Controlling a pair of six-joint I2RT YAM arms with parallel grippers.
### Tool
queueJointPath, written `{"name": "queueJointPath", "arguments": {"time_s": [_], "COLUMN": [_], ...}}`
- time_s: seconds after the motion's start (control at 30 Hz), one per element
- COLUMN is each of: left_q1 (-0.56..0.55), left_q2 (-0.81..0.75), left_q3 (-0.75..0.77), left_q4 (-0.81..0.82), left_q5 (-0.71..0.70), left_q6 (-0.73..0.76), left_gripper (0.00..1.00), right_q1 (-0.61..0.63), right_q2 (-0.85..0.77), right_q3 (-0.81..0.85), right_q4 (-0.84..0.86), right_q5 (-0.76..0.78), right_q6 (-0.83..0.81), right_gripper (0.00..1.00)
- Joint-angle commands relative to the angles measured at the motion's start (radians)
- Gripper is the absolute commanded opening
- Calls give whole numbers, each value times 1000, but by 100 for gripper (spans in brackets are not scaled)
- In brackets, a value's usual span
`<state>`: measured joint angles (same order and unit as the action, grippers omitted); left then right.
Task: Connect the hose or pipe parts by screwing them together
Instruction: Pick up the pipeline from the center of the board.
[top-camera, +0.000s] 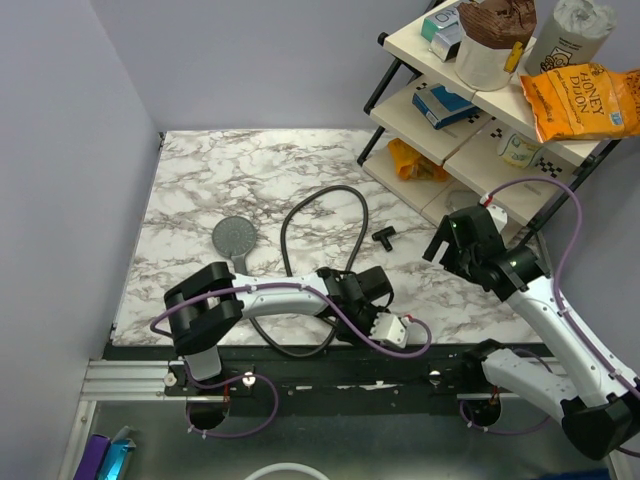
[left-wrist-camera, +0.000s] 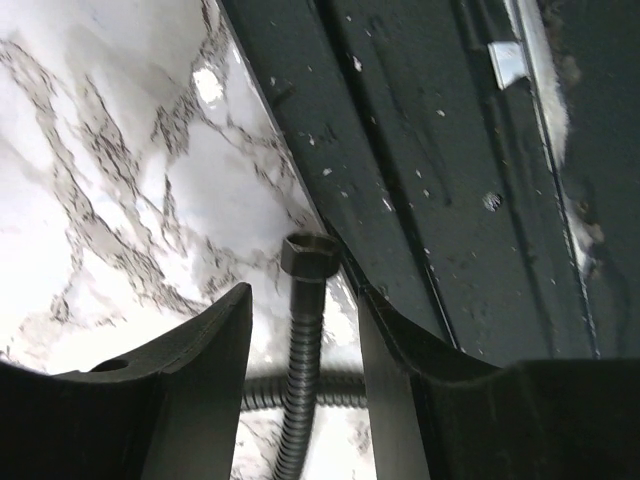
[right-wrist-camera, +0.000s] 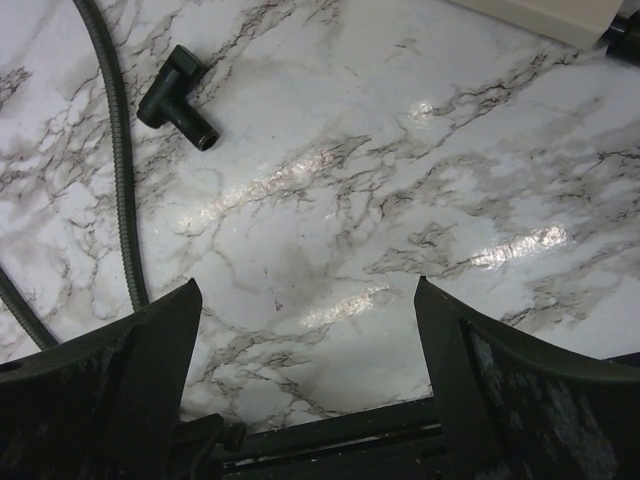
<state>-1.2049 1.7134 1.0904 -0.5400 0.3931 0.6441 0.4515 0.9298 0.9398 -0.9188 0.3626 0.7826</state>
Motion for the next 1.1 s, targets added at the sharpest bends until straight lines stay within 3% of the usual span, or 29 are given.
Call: {"name": "queueJointPath", "arguments": {"time_s": [0.0, 0.93, 1.07], "left_q1": [-21, -25, -27], "left_q2": [31, 71, 81], "left_q3": [32, -29, -32], "left_q4": [37, 106, 120], "left_q5": [-31, -59, -59], "left_q6": [25, 2, -6], "left_gripper": [54, 48, 43], "right_q1": [-4, -4, -4], "right_q2": [-23, -45, -46], "right_q3": [-21, -33, -38], "right_q4": [17, 49, 52], "right_q5": [-25, -73, -73], "right_q6": [-20, -39, -39], "right_gripper": [95, 95, 94]}}
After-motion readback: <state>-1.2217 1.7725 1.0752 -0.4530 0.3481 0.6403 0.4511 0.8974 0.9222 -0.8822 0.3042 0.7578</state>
